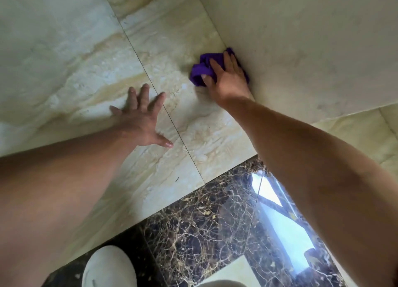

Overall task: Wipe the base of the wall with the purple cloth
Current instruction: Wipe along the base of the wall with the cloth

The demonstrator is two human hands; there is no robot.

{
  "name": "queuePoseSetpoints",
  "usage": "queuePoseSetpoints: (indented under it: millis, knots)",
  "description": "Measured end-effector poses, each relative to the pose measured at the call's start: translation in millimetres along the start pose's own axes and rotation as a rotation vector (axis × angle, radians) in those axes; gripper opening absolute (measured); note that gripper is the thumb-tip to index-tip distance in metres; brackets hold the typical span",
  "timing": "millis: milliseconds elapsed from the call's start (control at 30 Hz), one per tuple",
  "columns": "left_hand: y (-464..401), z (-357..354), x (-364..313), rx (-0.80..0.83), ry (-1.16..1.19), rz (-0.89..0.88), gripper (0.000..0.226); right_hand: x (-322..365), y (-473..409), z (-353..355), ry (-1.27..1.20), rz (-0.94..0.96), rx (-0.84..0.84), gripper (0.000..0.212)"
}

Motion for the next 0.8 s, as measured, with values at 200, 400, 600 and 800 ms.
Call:
queuePoseSetpoints:
  millis: [200, 400, 600, 800]
  knots:
    - [0.5, 0.4, -0.3, 0.025, 0.049, -0.019, 0.151, 4.2, 3.1, 3.9, -0.062, -0.055, -0.033, 0.048]
    - [5.5, 11.0, -2.4, 0.045, 0.039, -0.038, 0.152, -8.9, 71.0, 25.2, -0.066, -0.175, 0.000, 0.040]
    - [6.6, 8.8, -10.1, 0.054, 0.022, -0.018, 0.151, -20.0, 78.3, 12.3, 0.070, -0.110, -0.039, 0.044]
    - [-1.8, 5.9, -8.7, 0.037, -0.014, 0.005, 0.150, -3.5, 21.1, -12.1, 0.069, -0.105, -0.118, 0.054]
Point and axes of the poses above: each hand's wrist, its own y-axis away from the middle knuckle, its own z-axis out of the back of the hand, x = y × z, the point moved 2 cm from there along -y, towards the middle knuckle
